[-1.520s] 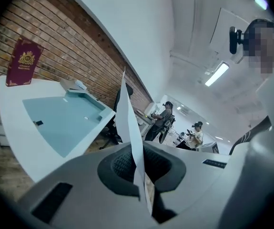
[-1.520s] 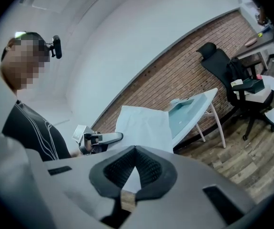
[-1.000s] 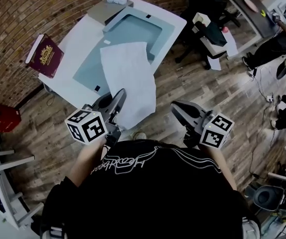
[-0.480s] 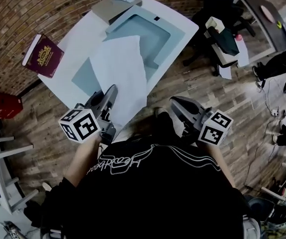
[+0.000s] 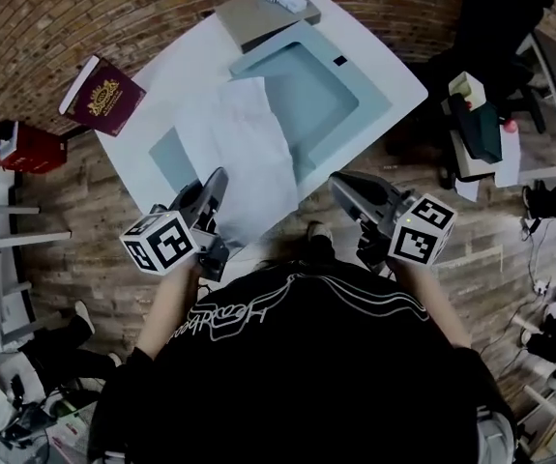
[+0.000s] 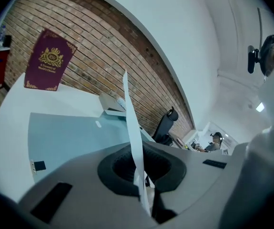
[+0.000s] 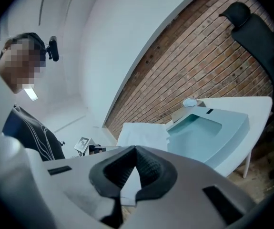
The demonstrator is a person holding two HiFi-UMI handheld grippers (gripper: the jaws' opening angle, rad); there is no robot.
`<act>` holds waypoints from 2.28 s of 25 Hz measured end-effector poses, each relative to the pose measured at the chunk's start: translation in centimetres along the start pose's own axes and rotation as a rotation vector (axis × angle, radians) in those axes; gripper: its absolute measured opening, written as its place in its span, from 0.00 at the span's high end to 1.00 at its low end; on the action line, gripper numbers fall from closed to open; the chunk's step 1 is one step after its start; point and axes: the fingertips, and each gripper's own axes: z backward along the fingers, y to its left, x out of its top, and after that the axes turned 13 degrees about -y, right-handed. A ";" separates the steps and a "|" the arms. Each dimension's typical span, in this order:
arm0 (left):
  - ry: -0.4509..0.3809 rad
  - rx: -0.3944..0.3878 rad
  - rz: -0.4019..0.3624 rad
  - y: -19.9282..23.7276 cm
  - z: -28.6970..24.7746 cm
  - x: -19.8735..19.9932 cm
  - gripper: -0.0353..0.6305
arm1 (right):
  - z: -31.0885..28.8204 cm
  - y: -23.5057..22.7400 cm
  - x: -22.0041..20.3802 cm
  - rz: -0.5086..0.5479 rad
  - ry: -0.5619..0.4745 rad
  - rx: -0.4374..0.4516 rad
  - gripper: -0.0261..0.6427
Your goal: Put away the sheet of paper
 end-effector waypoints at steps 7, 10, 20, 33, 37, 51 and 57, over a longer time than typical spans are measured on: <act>-0.073 0.129 0.033 1.1 -1.4 -0.2 0.90 | -0.4 -2.8 2.1 -0.024 0.069 0.091 0.96; -0.100 0.172 0.046 1.7 -1.7 -0.3 0.90 | -0.5 -3.4 2.7 -0.030 0.088 0.129 0.96; -0.125 0.227 0.129 4.7 -2.1 0.1 0.90 | -1.9 -4.7 3.1 -0.046 0.125 0.145 0.96; -0.064 0.256 0.214 10.2 -4.0 -0.2 0.90 | -6.5 -5.3 2.1 -0.085 0.171 0.097 0.96; -0.046 0.259 0.259 11.5 -4.8 -1.2 0.90 | -7.4 -5.1 2.2 -0.070 0.181 0.089 0.96; -0.041 0.271 0.318 11.4 -8.7 -3.1 0.90 | -8.1 -5.6 4.3 -0.058 0.141 0.096 0.96; -0.065 0.332 0.318 10.2 -11.0 -3.6 0.90 | -8.4 -7.7 6.7 -0.076 0.162 0.167 0.96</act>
